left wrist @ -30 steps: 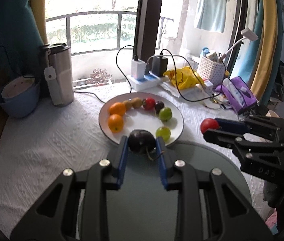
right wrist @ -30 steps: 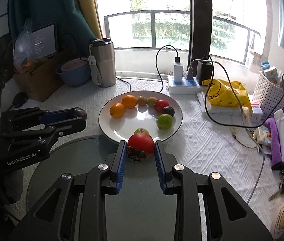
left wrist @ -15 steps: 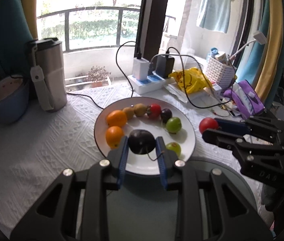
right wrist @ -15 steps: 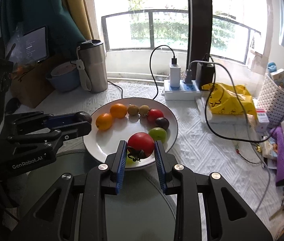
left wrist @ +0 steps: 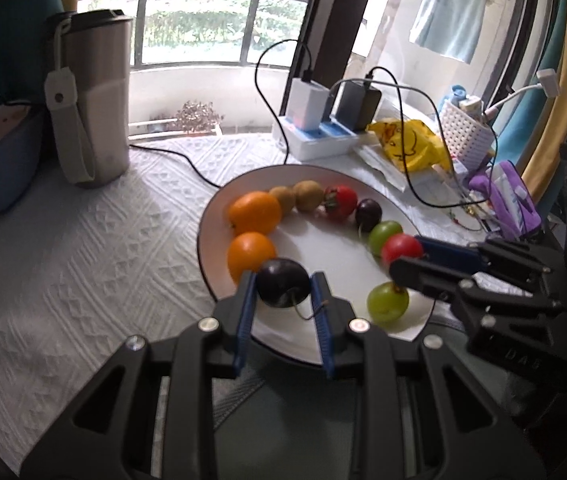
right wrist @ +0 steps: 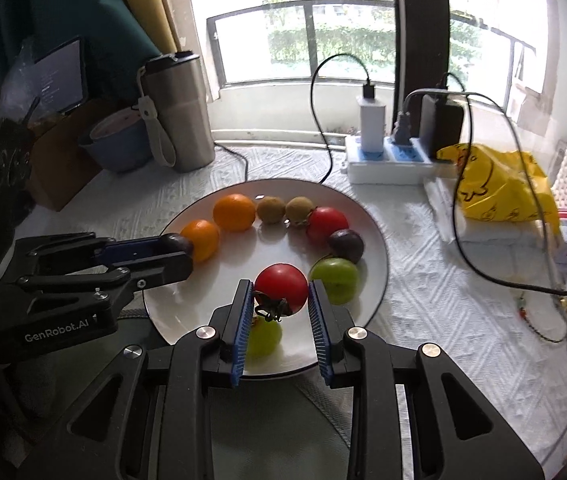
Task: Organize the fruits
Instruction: 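Carry the tomato and plum onto the white plate and release both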
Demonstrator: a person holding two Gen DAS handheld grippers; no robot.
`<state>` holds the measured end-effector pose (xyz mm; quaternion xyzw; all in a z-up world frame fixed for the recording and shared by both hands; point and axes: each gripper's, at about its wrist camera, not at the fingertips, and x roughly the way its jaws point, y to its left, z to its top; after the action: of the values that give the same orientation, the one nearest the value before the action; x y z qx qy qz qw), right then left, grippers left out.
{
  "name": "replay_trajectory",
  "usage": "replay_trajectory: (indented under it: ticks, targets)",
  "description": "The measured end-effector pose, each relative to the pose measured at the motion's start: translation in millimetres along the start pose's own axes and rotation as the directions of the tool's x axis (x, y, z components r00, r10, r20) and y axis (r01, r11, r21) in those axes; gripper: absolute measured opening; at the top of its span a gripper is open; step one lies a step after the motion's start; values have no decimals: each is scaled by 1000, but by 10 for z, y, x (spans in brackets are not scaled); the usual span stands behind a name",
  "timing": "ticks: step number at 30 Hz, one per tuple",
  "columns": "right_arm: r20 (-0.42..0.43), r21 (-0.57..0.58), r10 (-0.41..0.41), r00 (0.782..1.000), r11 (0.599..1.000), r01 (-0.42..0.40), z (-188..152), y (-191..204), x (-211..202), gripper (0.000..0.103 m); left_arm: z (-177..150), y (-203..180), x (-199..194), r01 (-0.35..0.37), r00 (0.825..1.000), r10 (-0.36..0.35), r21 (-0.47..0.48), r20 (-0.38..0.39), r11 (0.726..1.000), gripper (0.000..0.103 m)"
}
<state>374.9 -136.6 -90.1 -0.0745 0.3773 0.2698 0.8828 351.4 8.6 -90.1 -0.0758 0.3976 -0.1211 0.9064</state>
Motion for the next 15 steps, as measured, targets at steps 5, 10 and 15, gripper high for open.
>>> replay_trajectory:
  ticks: [5,10,15]
  targets:
    - [-7,-1,12,1000,1000,-12,-17,29,45,30,-11,-52,64,-11,1000,11,18,-24,1000,29]
    - [-11,12,6,1000,1000,-6,-10,15,54,30,-9,-89,73,-29,999,29,22,-38,999,30]
    - [-3,16,-23,1000,1000,23,12,44,-46,31,-22,-129,-48,-49,999,50,30,-10,998,46]
